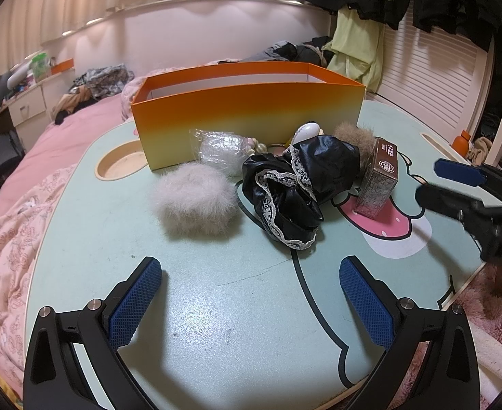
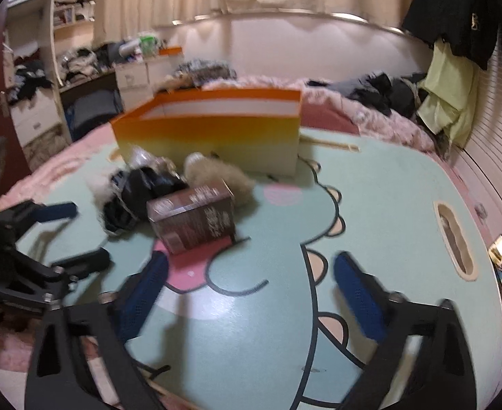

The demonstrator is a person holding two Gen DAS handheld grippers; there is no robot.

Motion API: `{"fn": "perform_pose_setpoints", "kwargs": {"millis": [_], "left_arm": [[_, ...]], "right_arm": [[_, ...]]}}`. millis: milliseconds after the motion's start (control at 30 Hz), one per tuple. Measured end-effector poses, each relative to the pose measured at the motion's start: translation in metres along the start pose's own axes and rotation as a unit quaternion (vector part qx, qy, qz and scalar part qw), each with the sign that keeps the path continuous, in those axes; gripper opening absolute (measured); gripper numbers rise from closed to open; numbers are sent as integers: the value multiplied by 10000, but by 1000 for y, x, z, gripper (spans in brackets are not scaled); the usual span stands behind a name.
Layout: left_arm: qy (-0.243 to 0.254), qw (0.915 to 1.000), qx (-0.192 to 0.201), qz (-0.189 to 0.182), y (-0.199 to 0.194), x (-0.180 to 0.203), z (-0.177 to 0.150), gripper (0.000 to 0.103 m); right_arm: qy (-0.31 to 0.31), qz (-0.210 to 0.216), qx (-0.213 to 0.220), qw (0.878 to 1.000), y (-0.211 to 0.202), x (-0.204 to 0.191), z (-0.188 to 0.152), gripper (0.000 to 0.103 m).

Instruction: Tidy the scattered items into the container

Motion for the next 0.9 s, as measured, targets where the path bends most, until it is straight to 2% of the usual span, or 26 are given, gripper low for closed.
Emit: {"fn": "perform_pose_setpoints", "kwargs": {"millis": [100, 167, 267, 433, 533, 600, 667, 767, 900], "left_arm": [[0, 10000, 0, -1, 0, 0, 0, 103], [0, 10000, 2, -2, 0, 0, 0, 103], [0, 10000, 3, -3, 0, 0, 0, 103], [0, 10000, 2, -2, 0, -1, -1, 103], [-2, 10000, 3, -5, 0, -1, -1, 103], [-2, 10000, 4, -5, 0, -1, -1, 103], [-1, 10000, 5, -6, 0, -1, -1, 103], [-4, 10000, 5, -6, 0, -1, -1, 103], [-3, 10000, 6, -8, 0, -2, -1, 103]], "right_arm": [[-69, 235, 71, 9997, 0, -3, 5, 59], [-79, 340, 124, 9993, 0, -5, 10, 43], [-19, 387, 202, 9990, 1, -2, 18, 35], [-40, 507, 226, 9985, 5, -3, 22, 35], [-404, 517, 120, 9978, 12, -18, 24, 35], [-629, 480, 107, 9968, 15, -28, 25, 44], [-809, 412, 58, 9959, 19, -36, 25, 63], [-871, 394, 8, 9954, 24, -40, 26, 67], [-736, 564, -217, 9955, 36, -39, 23, 65]]}}
Point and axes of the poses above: each gripper's, at about its wrist camera, not at the fingertips, and y roughly the way its jaws point, x to its right, z to its top, the point moved 4 cm from there along y, roughly the way its jaws point, and after that the axes turned 5 degrees about -y, right-handed, at the moved point
